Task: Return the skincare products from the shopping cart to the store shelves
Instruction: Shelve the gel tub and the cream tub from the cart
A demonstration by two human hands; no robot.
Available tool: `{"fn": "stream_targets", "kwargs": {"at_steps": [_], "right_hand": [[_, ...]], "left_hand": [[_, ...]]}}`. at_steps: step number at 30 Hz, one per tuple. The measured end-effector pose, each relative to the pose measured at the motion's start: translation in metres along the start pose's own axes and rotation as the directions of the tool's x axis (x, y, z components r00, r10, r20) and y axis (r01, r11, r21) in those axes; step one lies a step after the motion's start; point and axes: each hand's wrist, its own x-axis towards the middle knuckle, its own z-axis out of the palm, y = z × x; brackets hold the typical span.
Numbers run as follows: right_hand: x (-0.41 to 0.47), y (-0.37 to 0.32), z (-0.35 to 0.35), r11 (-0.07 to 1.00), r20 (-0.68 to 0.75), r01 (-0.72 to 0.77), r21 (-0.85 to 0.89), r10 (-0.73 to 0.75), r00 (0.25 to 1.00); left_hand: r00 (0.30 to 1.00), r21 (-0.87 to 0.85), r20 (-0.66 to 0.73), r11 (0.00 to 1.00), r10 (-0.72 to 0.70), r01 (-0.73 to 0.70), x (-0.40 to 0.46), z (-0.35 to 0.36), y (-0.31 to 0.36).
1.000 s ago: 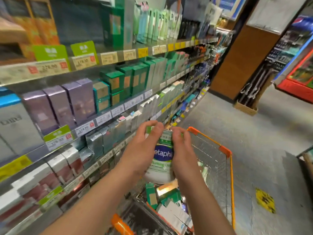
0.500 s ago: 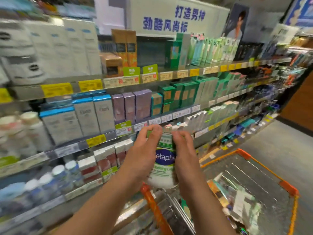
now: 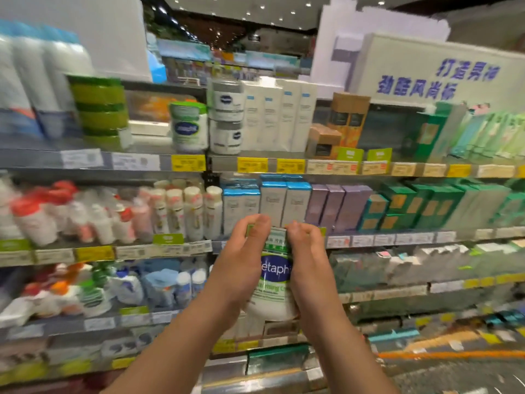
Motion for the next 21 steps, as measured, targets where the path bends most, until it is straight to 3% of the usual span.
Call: {"fn": "stream_targets", "kwargs": {"at_steps": [11,16,21], "right_hand": [[0.038,-0.016,0.166,0.999,0.265,0.041,-0.009,-0.038,0.963],[0.069,-0.029,0.216,0.993,0.422,0.109,-0.034,-0.085,0.903],[0.106,-0.053,0.235,0.959,0.590,0.211,-0.189,-0.060,0.805]], "left_hand": [[0.981,-0.027,-0.170,0.995,0.095,-0.101,0.034,-0.161,0.039],[0.976,-0.058,-0.157,0.985,0.154,-0.165,0.054,-0.220,0.054],[0.979,-0.062,-0.125,0.984,0.160,-0.168,0.077,-0.251,0.064]]}}
